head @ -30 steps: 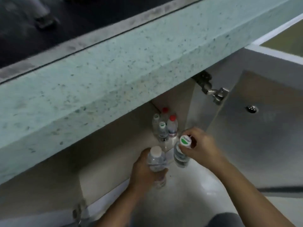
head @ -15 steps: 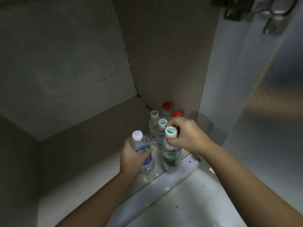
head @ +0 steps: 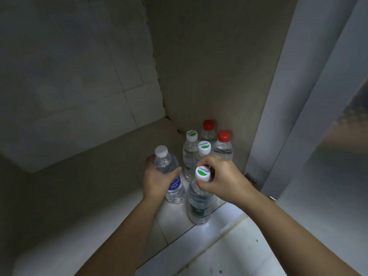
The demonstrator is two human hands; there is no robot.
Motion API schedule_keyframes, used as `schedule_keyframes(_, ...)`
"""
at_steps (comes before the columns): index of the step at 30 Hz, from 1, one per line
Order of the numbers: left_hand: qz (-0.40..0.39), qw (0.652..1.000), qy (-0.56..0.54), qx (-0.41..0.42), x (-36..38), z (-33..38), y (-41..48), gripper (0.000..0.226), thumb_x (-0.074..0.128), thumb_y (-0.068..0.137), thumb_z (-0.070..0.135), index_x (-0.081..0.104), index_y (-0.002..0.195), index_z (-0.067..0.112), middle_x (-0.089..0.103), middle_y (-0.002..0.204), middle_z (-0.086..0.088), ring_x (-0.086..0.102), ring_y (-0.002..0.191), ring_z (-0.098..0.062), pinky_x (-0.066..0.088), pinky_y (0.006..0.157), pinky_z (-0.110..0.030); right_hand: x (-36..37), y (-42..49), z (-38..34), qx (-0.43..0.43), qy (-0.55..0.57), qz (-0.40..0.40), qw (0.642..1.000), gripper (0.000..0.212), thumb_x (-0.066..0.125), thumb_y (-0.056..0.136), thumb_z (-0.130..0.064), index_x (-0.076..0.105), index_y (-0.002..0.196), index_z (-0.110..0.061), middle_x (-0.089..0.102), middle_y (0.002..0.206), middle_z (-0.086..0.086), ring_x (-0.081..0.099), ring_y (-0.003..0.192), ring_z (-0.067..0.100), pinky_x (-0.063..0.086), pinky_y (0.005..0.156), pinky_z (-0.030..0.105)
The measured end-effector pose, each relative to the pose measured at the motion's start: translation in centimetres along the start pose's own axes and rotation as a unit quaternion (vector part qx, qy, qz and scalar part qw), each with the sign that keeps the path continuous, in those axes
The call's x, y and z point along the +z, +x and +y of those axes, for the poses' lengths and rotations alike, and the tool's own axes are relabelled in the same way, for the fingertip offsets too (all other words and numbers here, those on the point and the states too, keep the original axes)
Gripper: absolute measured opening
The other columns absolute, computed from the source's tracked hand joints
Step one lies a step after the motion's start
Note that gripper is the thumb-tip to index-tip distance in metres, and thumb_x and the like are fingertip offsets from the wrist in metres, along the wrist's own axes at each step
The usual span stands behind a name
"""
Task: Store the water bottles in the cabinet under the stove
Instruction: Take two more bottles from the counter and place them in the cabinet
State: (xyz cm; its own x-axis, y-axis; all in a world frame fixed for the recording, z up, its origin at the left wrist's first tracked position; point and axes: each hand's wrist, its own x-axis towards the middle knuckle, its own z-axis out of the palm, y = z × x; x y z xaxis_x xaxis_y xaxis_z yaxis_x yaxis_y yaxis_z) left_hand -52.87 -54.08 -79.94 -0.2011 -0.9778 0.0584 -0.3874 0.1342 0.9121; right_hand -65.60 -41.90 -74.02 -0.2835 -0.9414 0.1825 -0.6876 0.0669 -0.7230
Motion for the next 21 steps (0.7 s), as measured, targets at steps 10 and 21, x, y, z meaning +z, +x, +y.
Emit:
schedule_keyframes(10,-0.037,0.999,0.012,0.001,0.3,0.2,2.3,0.065,0.086,0.058,0.018,0.050,0.112,0.012,0.061,0.103,-0.002,0.056,0.095,-0.017,0.039,0.075,-0.023,0.6,0.3,0.6,-0.005,-0.019,0.043,0.999,0.021,0.069,0.068,-0.011,0.061,0.087,-0.015,0.064,0.089,0.004,0.057,0.079,0.012,0.041,0.067,0.014)
schedule_keyframes(21,-0.048,0.999,0.023,0.008,2.0,0.3,3.5,0.068,0.086,0.058,0.024,0.048,0.114,0.013,0.062,0.113,-0.005,0.059,0.102,-0.021,0.043,0.077,-0.025,0.8,-0.1,0.8,-0.027,-0.042,0.044,0.998,0.023,0.069,0.072,-0.015,0.059,0.093,-0.014,0.060,0.090,0.000,0.051,0.076,0.005,0.037,0.067,0.009)
